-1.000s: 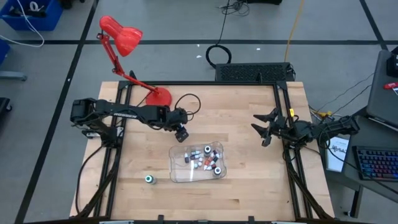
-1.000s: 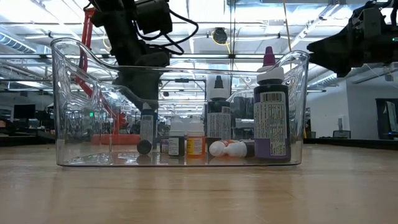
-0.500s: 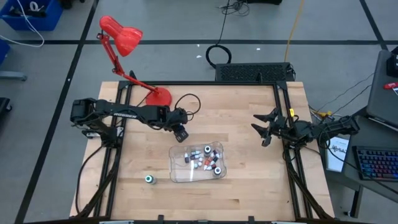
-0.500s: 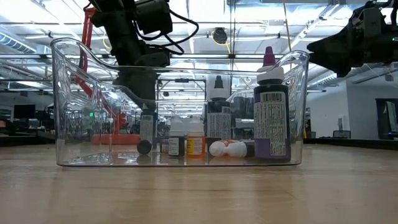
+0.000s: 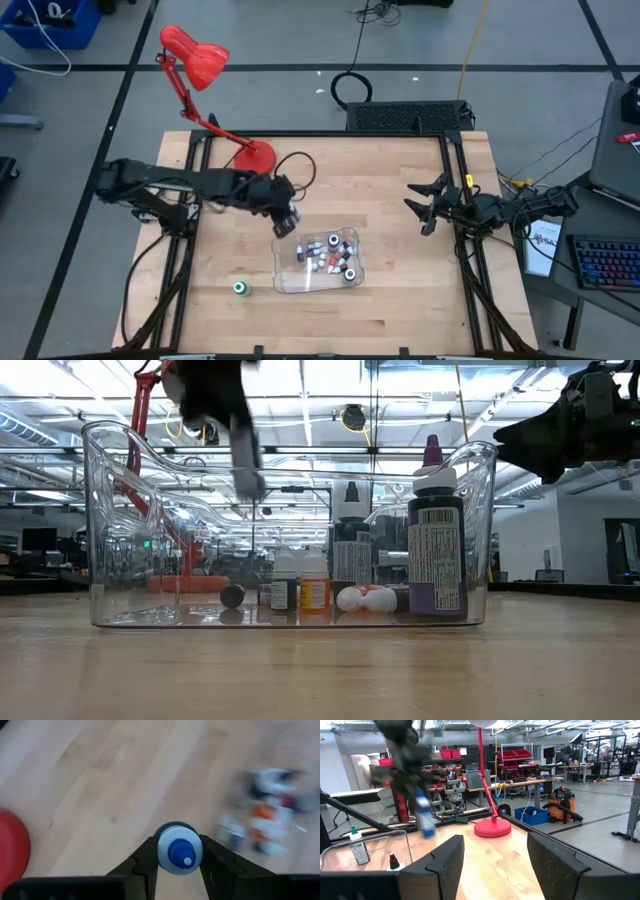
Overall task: Pick & Place food coloring
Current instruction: Put the large blue food coloring into the bin, then put the large green food coloring into the bin
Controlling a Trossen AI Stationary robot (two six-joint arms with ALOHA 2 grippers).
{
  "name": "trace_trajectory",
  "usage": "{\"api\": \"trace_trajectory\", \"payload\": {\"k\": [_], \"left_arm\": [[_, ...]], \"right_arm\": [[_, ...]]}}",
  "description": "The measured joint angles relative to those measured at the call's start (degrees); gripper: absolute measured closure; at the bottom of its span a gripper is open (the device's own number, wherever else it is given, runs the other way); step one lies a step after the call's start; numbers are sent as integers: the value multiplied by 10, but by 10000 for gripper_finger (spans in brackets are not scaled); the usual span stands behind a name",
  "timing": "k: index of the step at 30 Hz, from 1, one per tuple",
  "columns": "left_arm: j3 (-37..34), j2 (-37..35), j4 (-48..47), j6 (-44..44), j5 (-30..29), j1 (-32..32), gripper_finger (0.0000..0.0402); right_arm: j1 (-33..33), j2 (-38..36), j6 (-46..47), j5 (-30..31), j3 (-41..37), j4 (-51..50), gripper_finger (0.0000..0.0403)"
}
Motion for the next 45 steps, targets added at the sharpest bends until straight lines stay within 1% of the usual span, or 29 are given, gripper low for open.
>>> {"api": "trace_trajectory", "payload": {"k": [2,5,7,10,13,15,18,21,25,29,35,36,37,41,43,45], "left_arm": [[41,-15,-34,-8,-11,-38,284],[107,-19,-73,-33,-38,-108,284],[133,-14,-91,-52,-63,-159,284],[147,14,-90,-85,-93,-220,284],[146,53,-100,-129,-113,-255,284],[145,82,-108,-161,-120,-266,284],[133,125,-117,-196,-116,-266,284],[124,162,-111,-214,-95,-258,284],[122,202,-99,-216,-59,-246,284],[124,216,-90,-220,-40,-237,284],[124,212,-83,-224,-38,-236,284],[123,208,-82,-224,-34,-236,278],[122,205,-80,-225,-26,-236,261],[122,172,-79,-233,-29,-236,161],[122,149,-81,-237,-32,-236,122],[122,129,-81,-239,-35,-236,91]], "right_arm": [[0,1,0,-1,0,0,197],[0,1,0,0,0,0,197],[0,1,0,0,0,0,195],[0,1,0,0,0,0,195],[0,1,0,0,0,0,197],[0,1,0,0,0,0,197],[0,1,0,0,0,0,195],[0,1,0,0,0,0,196],[0,1,0,0,0,0,197],[0,1,0,0,0,0,195],[0,0,0,0,0,0,197],[0,0,0,0,0,0,197],[0,0,0,0,0,0,196],[0,0,0,0,0,0,195],[0,0,0,0,0,0,196],[0,0,0,0,0,0,197]]}}
